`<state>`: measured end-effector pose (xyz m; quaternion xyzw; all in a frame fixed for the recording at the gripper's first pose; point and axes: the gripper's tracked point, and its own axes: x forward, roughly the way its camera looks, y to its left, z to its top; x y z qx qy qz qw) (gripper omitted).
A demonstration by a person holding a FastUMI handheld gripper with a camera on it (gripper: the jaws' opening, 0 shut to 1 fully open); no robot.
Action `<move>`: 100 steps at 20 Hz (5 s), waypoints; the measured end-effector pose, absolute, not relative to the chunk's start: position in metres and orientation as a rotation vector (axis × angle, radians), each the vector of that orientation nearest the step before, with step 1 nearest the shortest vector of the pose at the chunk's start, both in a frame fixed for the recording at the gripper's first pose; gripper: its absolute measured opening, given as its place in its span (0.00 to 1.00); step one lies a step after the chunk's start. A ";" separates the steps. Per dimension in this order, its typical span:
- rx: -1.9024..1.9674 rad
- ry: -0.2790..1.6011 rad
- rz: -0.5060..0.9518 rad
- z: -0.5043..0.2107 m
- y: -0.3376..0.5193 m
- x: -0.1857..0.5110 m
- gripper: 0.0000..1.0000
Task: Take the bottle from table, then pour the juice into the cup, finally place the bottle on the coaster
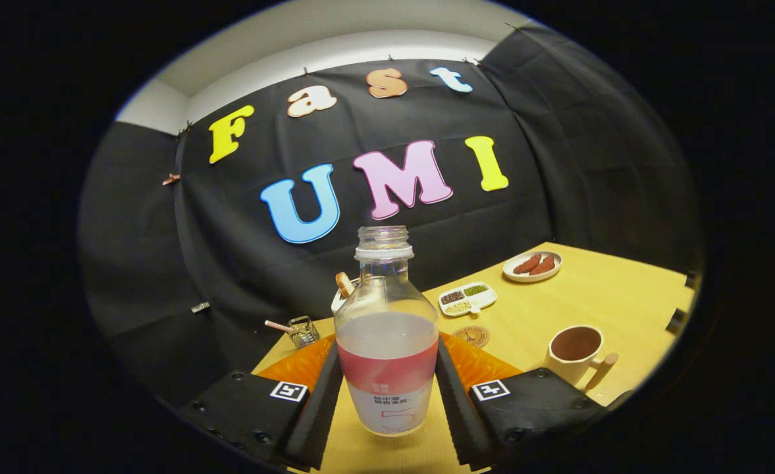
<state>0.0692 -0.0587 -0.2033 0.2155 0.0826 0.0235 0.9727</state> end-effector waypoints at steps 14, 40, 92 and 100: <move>0.916 0.254 -0.032 -0.249 -0.107 0.086 0.75; 1.645 0.209 -0.246 -0.291 -0.165 0.092 0.74; 1.985 0.287 -0.265 -0.273 -0.177 0.093 0.74; 2.024 0.311 -0.237 -0.270 -0.164 0.102 0.74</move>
